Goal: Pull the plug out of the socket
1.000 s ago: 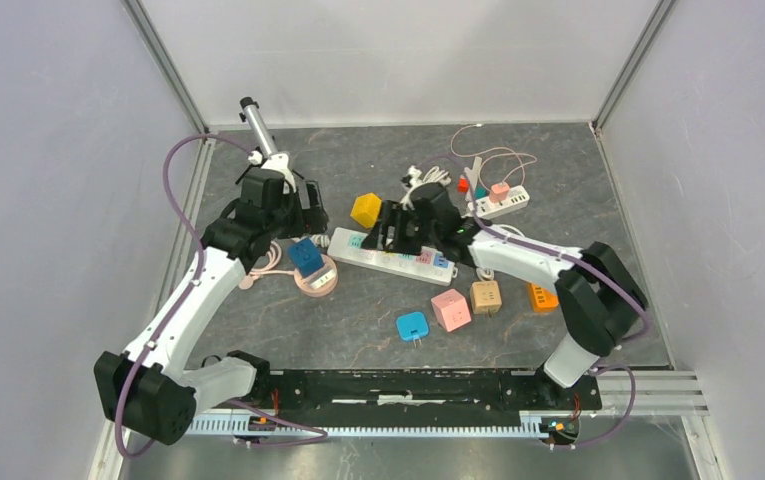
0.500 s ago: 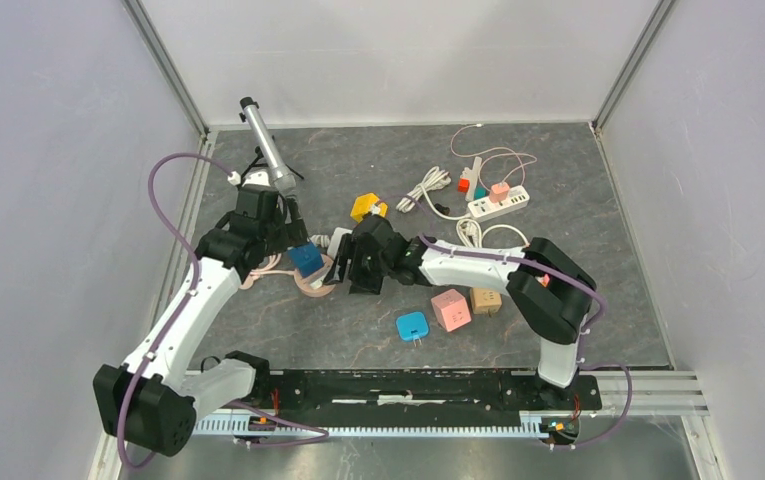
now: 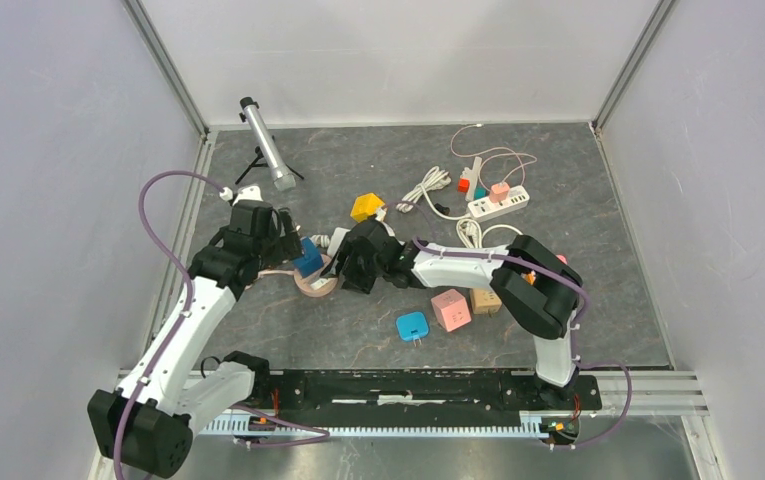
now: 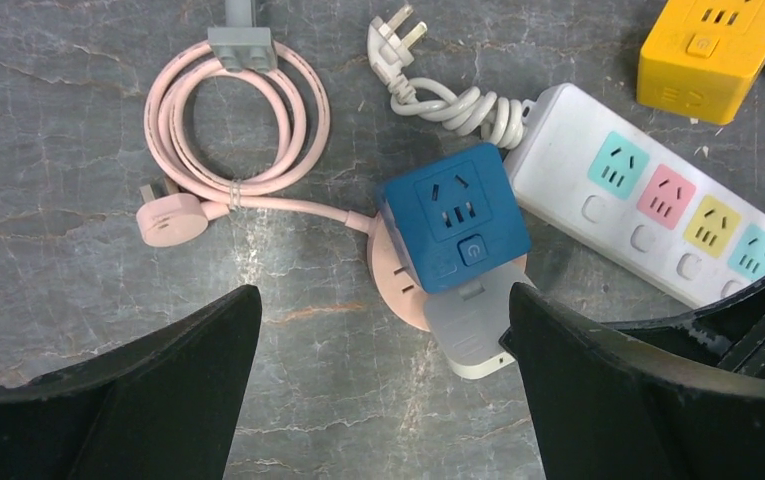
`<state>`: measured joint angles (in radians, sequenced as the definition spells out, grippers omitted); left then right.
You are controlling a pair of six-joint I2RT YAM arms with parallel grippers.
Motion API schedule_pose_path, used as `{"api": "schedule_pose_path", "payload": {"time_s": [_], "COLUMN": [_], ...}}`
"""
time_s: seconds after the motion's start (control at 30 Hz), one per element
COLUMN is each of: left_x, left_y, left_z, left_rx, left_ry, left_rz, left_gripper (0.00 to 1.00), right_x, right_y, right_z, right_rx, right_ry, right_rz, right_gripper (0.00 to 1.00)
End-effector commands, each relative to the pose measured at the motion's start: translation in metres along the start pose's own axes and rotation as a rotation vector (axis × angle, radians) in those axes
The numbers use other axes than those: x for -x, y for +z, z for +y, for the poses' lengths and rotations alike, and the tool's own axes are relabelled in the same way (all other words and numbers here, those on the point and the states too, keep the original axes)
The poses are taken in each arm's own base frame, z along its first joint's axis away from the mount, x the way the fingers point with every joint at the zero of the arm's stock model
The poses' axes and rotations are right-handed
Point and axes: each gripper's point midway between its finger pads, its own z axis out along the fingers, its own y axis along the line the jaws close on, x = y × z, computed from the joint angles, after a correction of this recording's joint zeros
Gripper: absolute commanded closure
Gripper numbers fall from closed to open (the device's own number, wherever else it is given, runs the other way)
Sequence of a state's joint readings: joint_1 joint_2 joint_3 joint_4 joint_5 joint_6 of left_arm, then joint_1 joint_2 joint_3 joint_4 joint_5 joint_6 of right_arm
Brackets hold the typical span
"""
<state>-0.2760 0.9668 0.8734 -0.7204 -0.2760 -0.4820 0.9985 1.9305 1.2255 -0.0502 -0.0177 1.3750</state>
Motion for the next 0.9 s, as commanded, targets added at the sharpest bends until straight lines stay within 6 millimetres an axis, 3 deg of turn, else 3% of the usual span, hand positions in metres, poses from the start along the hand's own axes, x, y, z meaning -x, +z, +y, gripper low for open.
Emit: {"api": "schedule_pose_path", "payload": {"time_s": [0.0, 0.13, 0.23, 0.33, 0.47, 0.73, 0.87], "left_x": [-0.008, -0.025, -0.031, -0.030, -0.033, -0.047, -0.048], "left_y": [0.000, 0.004, 0.005, 0.005, 0.007, 0.021, 0.026], "left_z": [-0.001, 0.002, 0.001, 0.000, -0.003, -0.022, -0.031], "left_rx": [-0.018, -0.019, -0.029, -0.031, -0.041, -0.111, -0.146], "left_ry": [-0.037, -0.046, -0.052, -0.051, -0.060, -0.081, -0.075], "left_rz": [0.016, 0.051, 0.066, 0.066, 0.085, 0.160, 0.185], "left_gripper": [0.00, 0.00, 0.00, 0.00, 0.00, 0.00, 0.00], "right_x": [0.013, 0.011, 0.006, 0.002, -0.003, -0.019, -0.011], "right_y": [0.006, 0.008, 0.009, 0.004, -0.011, -0.039, -0.041], "right_z": [0.022, 0.031, 0.035, 0.030, 0.015, -0.005, -0.019], "right_rx": [0.052, 0.108, 0.128, 0.125, 0.110, 0.102, 0.078], "right_ry": [0.046, 0.088, 0.111, 0.137, 0.154, 0.154, 0.110], "right_rz": [-0.057, -0.043, -0.014, 0.001, 0.013, 0.143, 0.113], "right_gripper": [0.39, 0.46, 0.58, 0.72, 0.80, 0.78, 0.52]}}
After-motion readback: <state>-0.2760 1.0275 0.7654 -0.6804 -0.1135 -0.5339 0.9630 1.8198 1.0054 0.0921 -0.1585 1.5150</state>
